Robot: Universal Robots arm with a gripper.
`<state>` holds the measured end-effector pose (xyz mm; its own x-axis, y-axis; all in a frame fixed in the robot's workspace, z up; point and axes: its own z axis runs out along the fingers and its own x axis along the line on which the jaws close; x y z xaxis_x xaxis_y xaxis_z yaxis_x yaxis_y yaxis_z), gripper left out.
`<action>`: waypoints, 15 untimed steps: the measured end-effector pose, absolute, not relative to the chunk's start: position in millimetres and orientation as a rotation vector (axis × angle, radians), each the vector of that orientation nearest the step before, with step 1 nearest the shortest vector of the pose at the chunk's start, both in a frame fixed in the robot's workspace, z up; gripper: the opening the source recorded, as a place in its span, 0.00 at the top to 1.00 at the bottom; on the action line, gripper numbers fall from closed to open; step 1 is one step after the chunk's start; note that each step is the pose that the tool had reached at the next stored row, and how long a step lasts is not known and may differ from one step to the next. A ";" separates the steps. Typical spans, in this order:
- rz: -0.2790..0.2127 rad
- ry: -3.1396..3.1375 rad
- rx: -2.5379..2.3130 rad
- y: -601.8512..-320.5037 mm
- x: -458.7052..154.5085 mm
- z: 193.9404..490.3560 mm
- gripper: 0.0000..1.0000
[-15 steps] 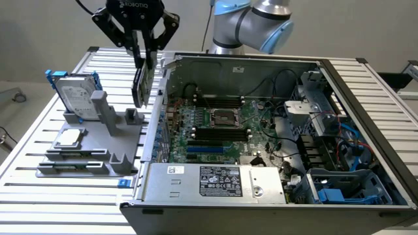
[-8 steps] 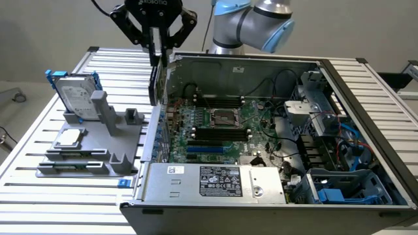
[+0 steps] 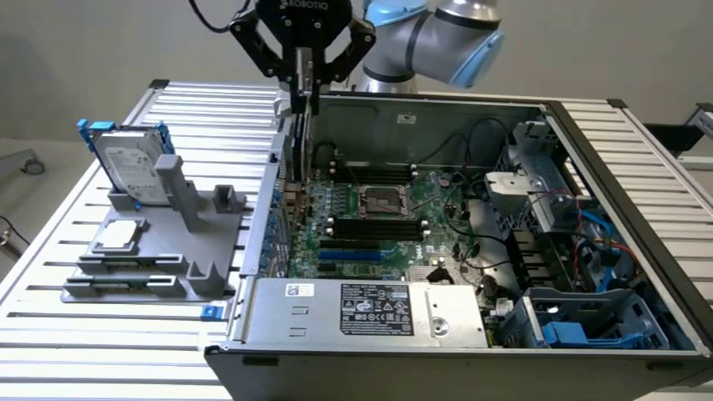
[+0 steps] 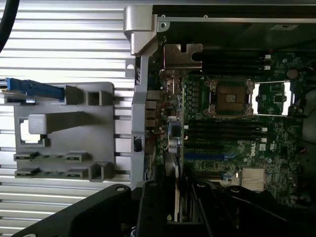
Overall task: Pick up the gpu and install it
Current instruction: 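Pick up the gpu and move the gpu toward the slot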
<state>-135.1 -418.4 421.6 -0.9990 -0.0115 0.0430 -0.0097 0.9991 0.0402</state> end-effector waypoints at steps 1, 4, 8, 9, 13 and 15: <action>-0.062 -3.098 0.017 -418.2 -130.6 421.3 0.74; -0.062 -3.098 0.016 -417.7 -117.0 418.9 0.74; -0.062 -3.098 0.017 -415.8 -98.7 411.8 0.74; -0.062 -3.098 0.017 -415.3 -94.2 410.0 0.74; -0.062 -3.098 0.017 -412.8 -79.9 402.7 0.74; -0.062 -3.098 0.017 -411.4 -76.0 399.1 0.74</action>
